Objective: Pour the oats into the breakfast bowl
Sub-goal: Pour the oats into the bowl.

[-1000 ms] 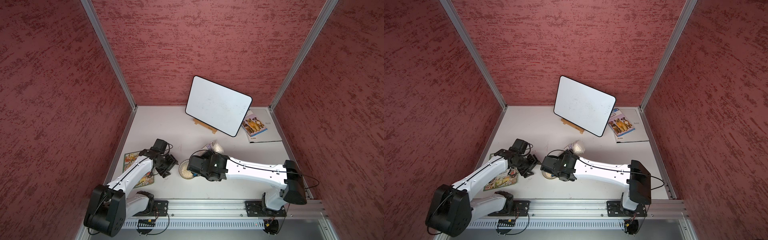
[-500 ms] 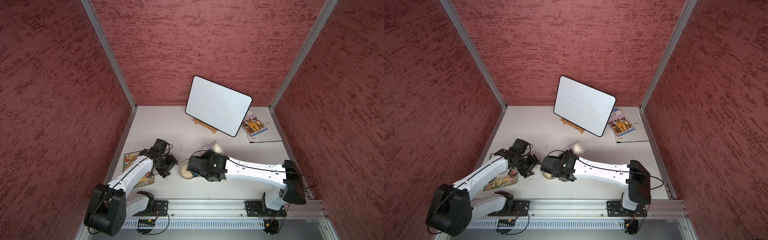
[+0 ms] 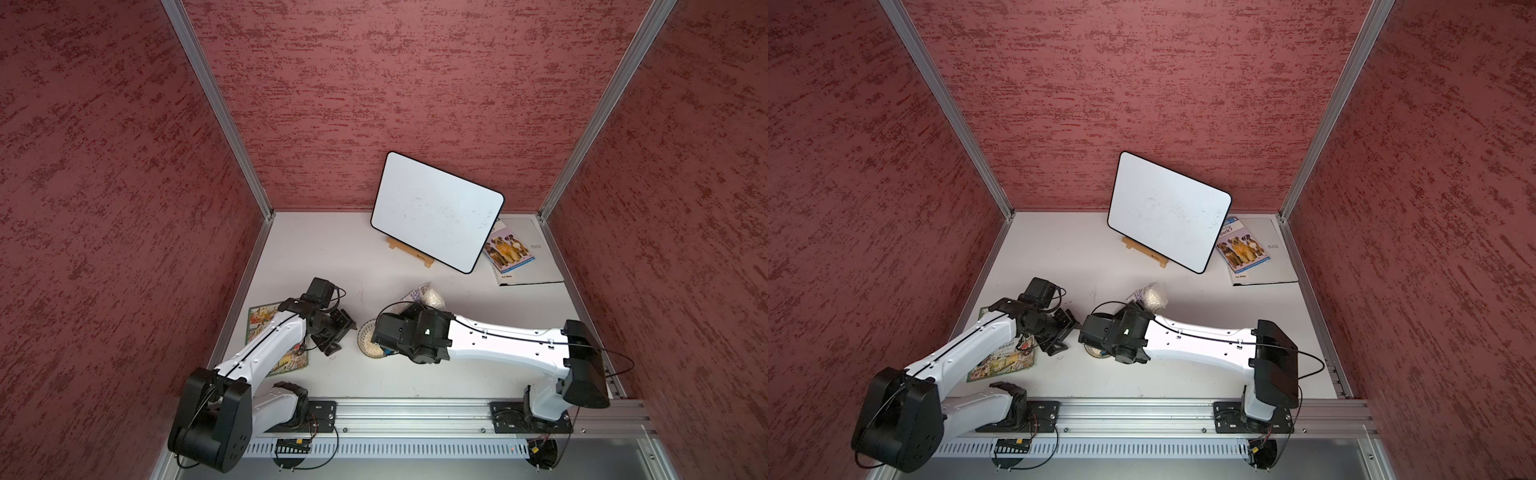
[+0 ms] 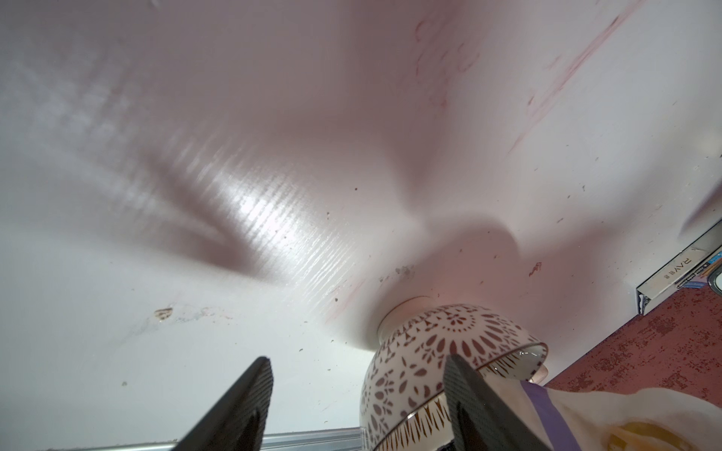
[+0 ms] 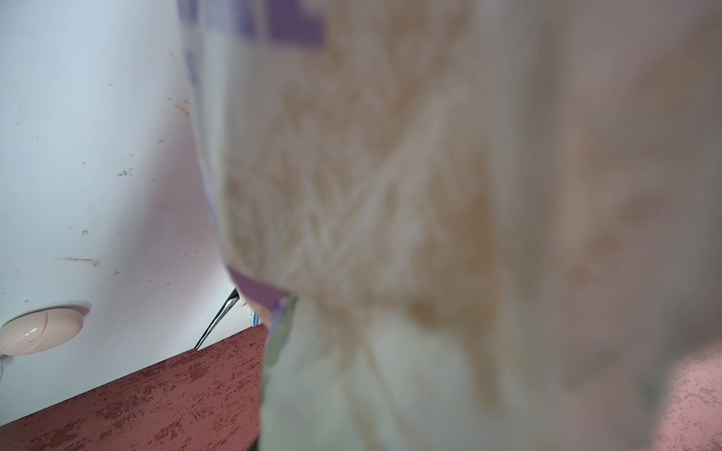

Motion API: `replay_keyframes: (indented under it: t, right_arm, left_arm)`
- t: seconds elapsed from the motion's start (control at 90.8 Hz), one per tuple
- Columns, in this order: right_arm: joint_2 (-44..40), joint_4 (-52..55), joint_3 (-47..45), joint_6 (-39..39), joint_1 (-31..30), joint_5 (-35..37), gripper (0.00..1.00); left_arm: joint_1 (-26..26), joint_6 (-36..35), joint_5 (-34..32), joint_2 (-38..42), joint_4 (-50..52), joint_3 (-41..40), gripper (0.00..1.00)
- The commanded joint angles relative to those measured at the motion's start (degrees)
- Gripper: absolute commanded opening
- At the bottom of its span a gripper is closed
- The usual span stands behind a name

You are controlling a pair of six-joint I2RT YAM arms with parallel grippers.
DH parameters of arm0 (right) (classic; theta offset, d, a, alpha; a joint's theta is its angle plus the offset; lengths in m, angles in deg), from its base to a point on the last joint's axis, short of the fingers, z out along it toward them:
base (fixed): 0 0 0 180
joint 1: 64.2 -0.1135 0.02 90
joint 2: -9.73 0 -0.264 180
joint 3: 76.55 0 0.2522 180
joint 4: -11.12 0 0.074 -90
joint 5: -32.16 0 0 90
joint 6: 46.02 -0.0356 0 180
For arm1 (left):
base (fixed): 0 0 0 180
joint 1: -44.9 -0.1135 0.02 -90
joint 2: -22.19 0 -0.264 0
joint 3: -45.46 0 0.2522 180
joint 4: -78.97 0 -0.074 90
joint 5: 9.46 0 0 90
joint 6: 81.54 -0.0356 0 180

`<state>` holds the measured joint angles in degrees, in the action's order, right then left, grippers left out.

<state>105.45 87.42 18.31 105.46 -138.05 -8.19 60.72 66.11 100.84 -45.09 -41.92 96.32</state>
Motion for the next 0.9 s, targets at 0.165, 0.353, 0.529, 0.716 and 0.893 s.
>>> replay_keyframes:
  t: [0.165,0.353,0.529,0.716,0.893]
  right_arm:
    - [0.0,0.1,3.1,-1.1,-0.9,3.9,0.00]
    - [-1.8,-1.8,3.1,-0.9,-0.9,5.3,0.00]
    - [-1.4,-0.9,1.1,-0.8,-0.9,5.8,0.00]
    - [-2.6,0.3,-0.8,-0.9,-0.8,5.9,0.00]
    - [-3.0,1.1,-0.3,-2.1,-0.7,6.2,0.00]
  left_arm:
    - [0.3,-0.1,-0.7,-0.7,-0.4,1.8,0.72]
    - [0.3,-0.5,-0.8,-1.3,0.5,2.6,0.72]
    - [0.4,-0.4,-0.7,-1.2,0.0,2.3,0.72]
    - [0.3,-0.5,-0.5,-1.0,-0.3,2.2,0.72]
    - [0.4,-0.4,-0.5,-0.8,-0.2,2.0,0.72]
